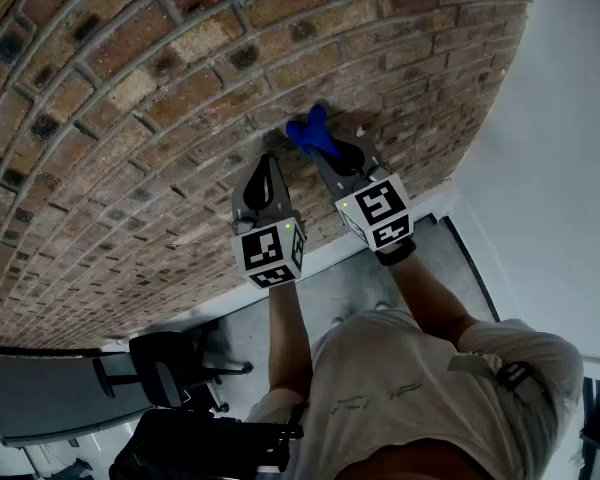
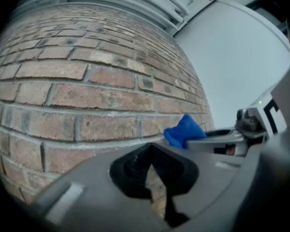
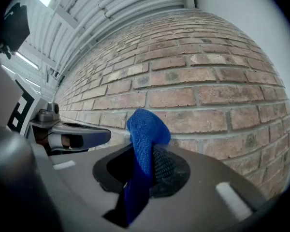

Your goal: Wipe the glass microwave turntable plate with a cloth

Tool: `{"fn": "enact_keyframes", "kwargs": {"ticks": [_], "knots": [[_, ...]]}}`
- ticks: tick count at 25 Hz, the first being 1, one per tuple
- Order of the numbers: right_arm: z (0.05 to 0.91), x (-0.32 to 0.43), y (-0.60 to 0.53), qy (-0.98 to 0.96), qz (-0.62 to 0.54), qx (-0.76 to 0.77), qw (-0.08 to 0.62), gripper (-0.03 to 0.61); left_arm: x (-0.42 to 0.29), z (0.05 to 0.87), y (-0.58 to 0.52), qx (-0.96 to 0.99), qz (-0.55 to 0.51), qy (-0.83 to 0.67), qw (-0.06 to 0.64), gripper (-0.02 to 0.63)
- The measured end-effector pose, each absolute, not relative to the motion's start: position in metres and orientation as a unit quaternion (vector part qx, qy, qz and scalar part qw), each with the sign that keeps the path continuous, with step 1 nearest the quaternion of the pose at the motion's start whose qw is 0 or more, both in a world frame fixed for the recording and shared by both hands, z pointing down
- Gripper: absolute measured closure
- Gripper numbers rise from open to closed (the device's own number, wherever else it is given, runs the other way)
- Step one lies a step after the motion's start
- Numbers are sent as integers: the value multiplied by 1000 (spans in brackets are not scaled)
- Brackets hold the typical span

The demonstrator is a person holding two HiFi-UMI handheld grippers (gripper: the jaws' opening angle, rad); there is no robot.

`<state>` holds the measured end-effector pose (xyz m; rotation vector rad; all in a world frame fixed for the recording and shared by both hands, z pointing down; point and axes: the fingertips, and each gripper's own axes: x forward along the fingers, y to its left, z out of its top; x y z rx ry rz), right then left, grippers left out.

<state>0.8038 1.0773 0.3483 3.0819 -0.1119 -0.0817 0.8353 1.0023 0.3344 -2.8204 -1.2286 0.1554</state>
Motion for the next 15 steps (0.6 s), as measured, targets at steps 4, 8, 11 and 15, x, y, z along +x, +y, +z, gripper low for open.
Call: {"fn": "enact_keyframes", "kwargs": {"ticks": [4,8,11,15], "knots": [[359,805,1062,-43,-14,999,28,517,832,339,994,-913,38,-405,26,612],[364,801,1048,-47,-9,998,30,517,829,344,982,-913,28,-407,18,612],[366,799,1037,-53,-6,998,31,517,829,349,972,-915,23,-402,16,612],[370,801,1015,-73,-3,997,31,517,830,352,951,-923,22,-384,13,612]]}}
